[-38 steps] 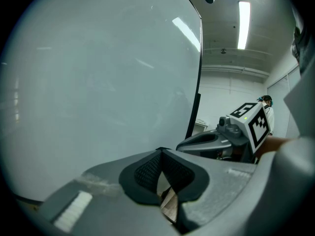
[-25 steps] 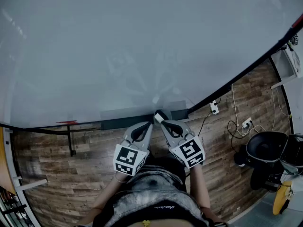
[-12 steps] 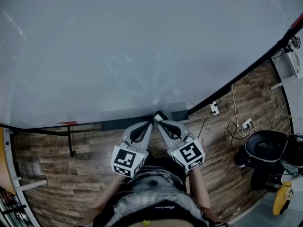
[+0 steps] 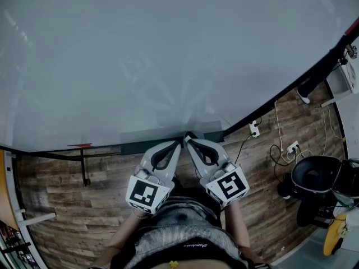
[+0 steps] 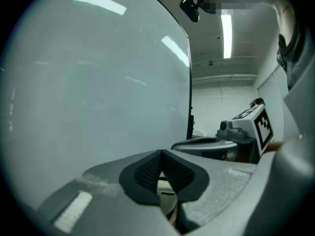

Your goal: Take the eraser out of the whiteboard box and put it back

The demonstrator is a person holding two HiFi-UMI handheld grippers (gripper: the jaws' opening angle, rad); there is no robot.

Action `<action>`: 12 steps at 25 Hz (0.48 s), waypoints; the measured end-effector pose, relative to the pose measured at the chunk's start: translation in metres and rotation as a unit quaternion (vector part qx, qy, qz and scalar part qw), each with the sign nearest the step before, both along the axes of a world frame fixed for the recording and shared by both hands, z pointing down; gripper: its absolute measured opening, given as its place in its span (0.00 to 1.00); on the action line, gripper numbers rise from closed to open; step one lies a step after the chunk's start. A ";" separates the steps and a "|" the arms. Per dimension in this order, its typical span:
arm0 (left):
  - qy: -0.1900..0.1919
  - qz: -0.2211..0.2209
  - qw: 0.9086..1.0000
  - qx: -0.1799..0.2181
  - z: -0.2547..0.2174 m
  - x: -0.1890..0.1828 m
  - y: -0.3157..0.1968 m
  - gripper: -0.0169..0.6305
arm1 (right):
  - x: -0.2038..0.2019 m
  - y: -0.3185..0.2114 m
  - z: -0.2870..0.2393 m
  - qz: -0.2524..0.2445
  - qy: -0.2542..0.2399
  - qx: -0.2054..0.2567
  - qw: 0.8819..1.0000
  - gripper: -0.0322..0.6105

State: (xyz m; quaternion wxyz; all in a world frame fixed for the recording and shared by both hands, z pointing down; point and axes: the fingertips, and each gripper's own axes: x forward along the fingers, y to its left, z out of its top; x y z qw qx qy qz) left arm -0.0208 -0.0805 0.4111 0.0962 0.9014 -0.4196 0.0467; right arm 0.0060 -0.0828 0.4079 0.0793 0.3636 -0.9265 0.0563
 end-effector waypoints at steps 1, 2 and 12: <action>0.000 0.001 1.000 0.005 -0.004 0.000 0.000 0.03 | 0.000 -0.001 -0.006 0.002 -0.005 0.012 1.000 0.05; 0.001 0.001 1.000 0.010 -0.008 0.000 0.000 0.03 | 0.000 -0.002 -0.012 0.006 -0.008 0.021 1.000 0.05; 0.015 -0.010 0.999 0.051 -0.049 0.000 0.003 0.03 | 0.000 -0.002 -0.058 0.019 -0.042 0.084 0.995 0.05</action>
